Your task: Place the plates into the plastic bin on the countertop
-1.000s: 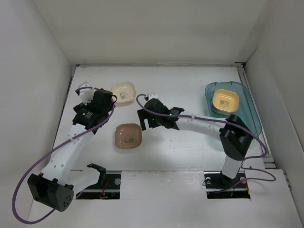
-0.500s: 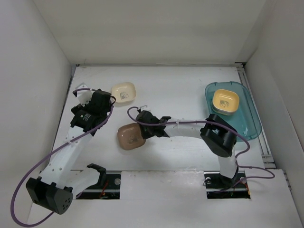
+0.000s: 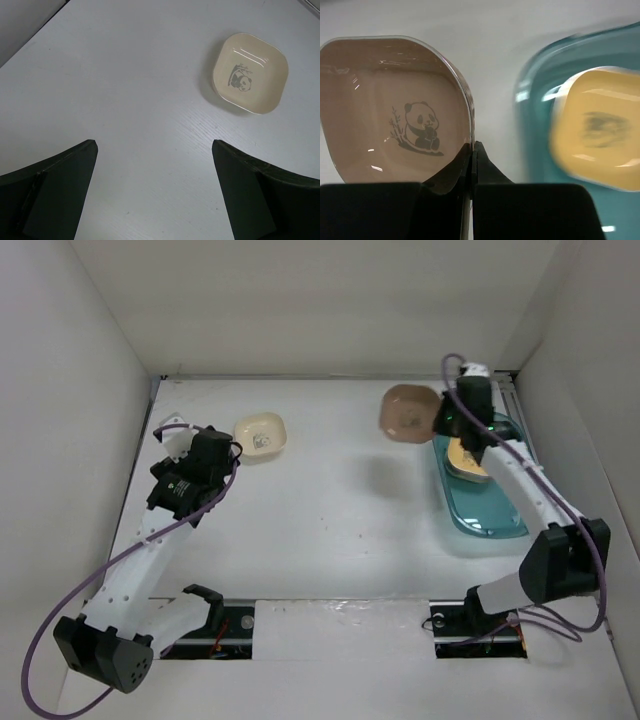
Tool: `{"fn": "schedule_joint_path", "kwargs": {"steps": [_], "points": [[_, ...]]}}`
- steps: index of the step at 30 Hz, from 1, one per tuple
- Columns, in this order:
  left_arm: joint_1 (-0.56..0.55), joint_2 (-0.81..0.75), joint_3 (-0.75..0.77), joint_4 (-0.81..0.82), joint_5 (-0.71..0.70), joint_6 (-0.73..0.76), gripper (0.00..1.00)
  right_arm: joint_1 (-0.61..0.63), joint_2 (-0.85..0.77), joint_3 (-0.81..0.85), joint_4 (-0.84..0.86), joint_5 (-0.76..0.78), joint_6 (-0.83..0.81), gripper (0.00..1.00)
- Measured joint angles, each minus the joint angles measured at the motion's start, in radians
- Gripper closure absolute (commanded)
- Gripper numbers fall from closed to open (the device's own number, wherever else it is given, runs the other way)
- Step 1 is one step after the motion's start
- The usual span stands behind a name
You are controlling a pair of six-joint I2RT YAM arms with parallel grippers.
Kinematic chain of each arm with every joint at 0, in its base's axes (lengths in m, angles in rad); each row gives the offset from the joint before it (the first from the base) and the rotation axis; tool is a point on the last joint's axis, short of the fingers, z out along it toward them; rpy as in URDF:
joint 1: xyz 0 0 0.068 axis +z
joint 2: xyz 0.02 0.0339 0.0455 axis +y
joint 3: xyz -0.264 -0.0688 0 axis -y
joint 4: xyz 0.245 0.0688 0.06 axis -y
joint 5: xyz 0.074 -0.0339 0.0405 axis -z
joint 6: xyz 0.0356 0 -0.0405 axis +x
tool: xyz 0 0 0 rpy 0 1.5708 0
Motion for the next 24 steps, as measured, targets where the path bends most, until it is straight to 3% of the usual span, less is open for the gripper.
{"fn": "schedule_joint_path", "kwargs": {"steps": [6,11,15,17,18,21,22,24], "points": [[0.0,0.001,0.0,0.02,0.043,0.025,0.0,-0.37,-0.068,0.071,-0.035,-0.048,-0.158,1.0],[0.0,0.001,0.0,0.035,0.072,0.047,0.0,-0.525,-0.053,0.067,-0.082,-0.084,-0.206,1.0],[0.0,0.003,-0.001,0.053,0.089,0.065,0.0,-0.578,-0.041,0.048,-0.087,-0.093,-0.212,1.0],[0.0,0.013,-0.001,0.059,0.094,0.07,0.0,-0.578,-0.04,0.028,-0.092,-0.084,-0.21,0.88],[0.0,0.02,-0.001,0.06,0.096,0.071,0.0,-0.578,-0.039,0.021,-0.095,-0.076,-0.208,0.65],[0.0,0.038,-0.001,0.063,0.109,0.074,0.0,-0.577,-0.035,0.015,-0.098,-0.072,-0.193,0.25],[0.0,0.041,-0.001,0.063,0.112,0.075,0.0,-0.577,-0.035,0.015,-0.095,-0.077,-0.187,0.0],[0.0,0.043,-0.001,0.064,0.122,0.076,0.0,-0.563,-0.041,0.014,-0.089,-0.083,-0.183,0.0]]}}
